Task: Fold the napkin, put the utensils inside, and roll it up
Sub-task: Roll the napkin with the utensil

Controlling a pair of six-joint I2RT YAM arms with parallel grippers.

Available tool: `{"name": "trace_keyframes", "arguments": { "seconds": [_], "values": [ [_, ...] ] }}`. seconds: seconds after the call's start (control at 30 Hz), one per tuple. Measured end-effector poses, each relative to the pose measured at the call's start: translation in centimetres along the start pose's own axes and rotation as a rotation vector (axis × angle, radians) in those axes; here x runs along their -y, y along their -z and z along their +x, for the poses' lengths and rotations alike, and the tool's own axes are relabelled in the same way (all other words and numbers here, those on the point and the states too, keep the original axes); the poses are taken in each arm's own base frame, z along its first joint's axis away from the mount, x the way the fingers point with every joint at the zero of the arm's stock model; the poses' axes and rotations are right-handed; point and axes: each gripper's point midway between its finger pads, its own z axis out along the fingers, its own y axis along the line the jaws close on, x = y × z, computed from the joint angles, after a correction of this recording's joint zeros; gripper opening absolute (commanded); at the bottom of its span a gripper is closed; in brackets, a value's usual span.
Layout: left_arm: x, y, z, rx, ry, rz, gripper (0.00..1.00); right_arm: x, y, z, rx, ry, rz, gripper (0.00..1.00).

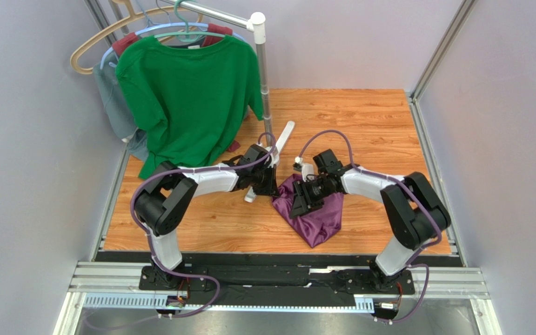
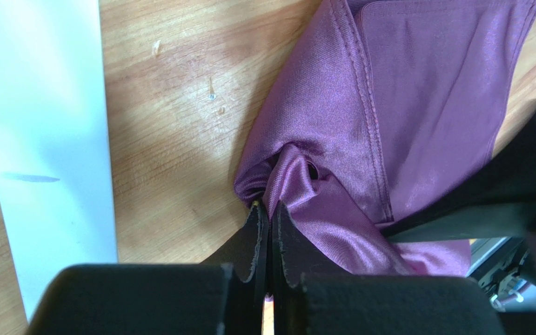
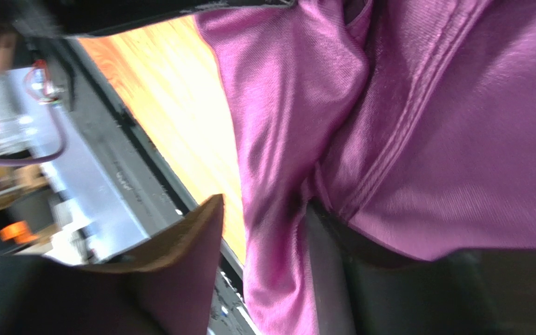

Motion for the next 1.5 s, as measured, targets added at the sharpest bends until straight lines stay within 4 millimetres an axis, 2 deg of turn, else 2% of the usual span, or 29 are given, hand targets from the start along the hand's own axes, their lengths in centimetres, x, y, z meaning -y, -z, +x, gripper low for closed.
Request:
{"name": "trace_keyframes", "arguments": {
  "seconds": [0.07, 0.23, 0.33, 0.37, 0.4, 0.43, 0.63, 0.83, 1.07, 1.13, 1.23, 1.37, 1.4, 1.43, 1.5],
  "values": [
    [0.0, 0.0, 0.0, -0.011, -0.008, -0.002, 0.00, -0.5, 0.8, -0.5, 0.028, 0.042, 0.060, 0.62],
    [0.2, 0.0, 0.0, -0.038, -0.025, -0.004, 0.00, -2.8, 2.8, -1.7, 0.139, 0.196, 0.196, 0.63],
    [0.3, -0.1, 0.1, -0.058, -0.033, -0.002, 0.00, -4.4, 2.6, -1.3, 0.168, 0.307, 0.278, 0.63],
    [0.3, -0.1, 0.1, -0.066, -0.037, -0.002, 0.00, -4.0, 2.7, -1.4, 0.180, 0.315, 0.319, 0.63],
    [0.4, -0.1, 0.2, -0.072, -0.040, -0.001, 0.00, -5.2, 2.0, -0.5, 0.168, 0.367, 0.322, 0.63],
    [0.4, -0.1, 0.2, -0.077, -0.042, -0.001, 0.00, -5.3, 1.7, 0.0, 0.167, 0.388, 0.344, 0.63],
    [0.6, -0.1, 0.4, -0.103, -0.050, 0.007, 0.00, -4.1, 0.5, 2.8, 0.142, 0.457, 0.486, 0.62],
    [0.8, -0.1, 0.8, -0.122, -0.051, 0.023, 0.00, -2.2, 0.1, 2.5, 0.147, 0.455, 0.590, 0.60],
    [0.8, 0.0, 0.8, -0.126, -0.052, 0.027, 0.00, -0.6, -0.9, 3.2, 0.098, 0.445, 0.638, 0.56],
    [0.8, 0.0, 0.8, -0.126, -0.051, 0.027, 0.00, -0.5, -1.0, 3.4, 0.093, 0.436, 0.642, 0.54],
    [0.7, 0.0, 0.7, -0.127, -0.046, 0.029, 0.00, -0.4, -1.0, 3.5, 0.096, 0.411, 0.647, 0.44],
    [0.6, 0.1, 0.6, -0.127, -0.038, 0.041, 0.00, -0.1, -1.2, 3.7, 0.104, 0.363, 0.659, 0.24],
    [0.5, 0.1, 0.7, -0.126, -0.033, 0.045, 0.03, -0.1, -1.2, 3.6, 0.110, 0.351, 0.661, 0.22],
    [0.4, 0.1, 0.8, -0.127, -0.028, 0.053, 0.14, -0.2, -1.3, 3.6, 0.113, 0.343, 0.660, 0.21],
    [0.3, 0.4, 0.8, -0.121, -0.019, 0.061, 0.29, -0.2, -1.3, 3.7, 0.120, 0.327, 0.657, 0.17]
  ]
}}
